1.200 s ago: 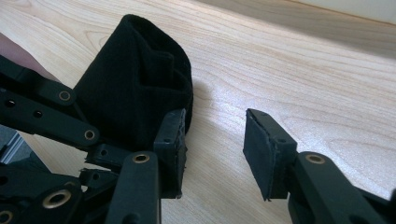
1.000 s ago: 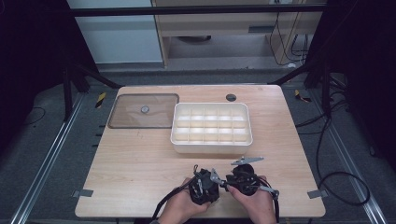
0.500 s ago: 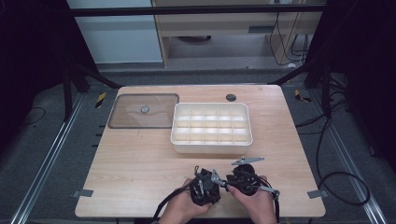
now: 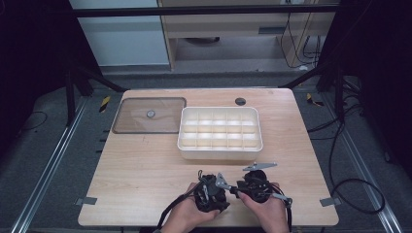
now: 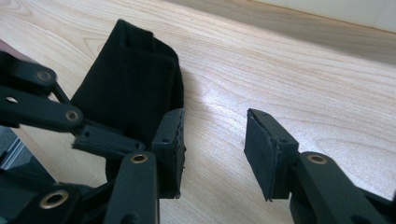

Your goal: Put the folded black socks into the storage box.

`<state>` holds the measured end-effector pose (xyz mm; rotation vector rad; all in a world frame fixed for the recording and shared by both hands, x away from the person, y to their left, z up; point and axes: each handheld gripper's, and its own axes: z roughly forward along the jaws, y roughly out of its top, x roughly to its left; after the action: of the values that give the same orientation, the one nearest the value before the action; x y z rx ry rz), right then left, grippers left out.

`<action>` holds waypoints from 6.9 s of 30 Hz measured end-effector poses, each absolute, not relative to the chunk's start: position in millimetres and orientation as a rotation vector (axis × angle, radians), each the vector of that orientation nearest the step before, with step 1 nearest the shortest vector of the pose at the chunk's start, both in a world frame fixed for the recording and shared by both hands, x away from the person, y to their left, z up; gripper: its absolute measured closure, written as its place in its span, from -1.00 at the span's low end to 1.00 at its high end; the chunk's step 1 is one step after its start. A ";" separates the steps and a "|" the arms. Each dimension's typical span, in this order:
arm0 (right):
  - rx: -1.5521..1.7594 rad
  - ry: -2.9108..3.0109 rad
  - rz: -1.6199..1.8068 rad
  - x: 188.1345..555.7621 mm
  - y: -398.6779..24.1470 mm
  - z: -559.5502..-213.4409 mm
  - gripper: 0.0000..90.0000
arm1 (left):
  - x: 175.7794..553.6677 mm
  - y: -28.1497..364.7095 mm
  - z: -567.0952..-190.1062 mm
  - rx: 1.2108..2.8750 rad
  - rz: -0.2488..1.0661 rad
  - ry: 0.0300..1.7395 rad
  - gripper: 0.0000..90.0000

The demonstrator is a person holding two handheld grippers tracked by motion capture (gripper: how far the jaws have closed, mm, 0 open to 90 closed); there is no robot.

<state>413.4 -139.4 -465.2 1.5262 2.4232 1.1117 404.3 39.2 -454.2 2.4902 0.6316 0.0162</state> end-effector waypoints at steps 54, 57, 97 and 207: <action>1.510 2.394 1.148 412.3 -139.9 -448.8 0.20 | 424.8 94.0 -408.8 2.337 0.184 0.791 0.07; 1.494 2.397 1.219 410.9 -136.5 -437.4 0.19 | 430.2 111.1 -408.4 2.299 0.256 0.859 -0.08; 1.412 2.516 0.983 453.6 -75.3 -408.8 -0.51 | 443.3 287.3 -501.5 2.071 0.465 1.301 -0.91; 1.475 2.712 1.103 439.6 -61.1 -473.1 0.55 | 443.3 280.6 -508.9 2.083 0.537 1.236 -1.00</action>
<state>439.6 -61.1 -473.1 1.4750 2.7116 1.1033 443.3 280.6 -508.9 2.0832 1.2356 0.5371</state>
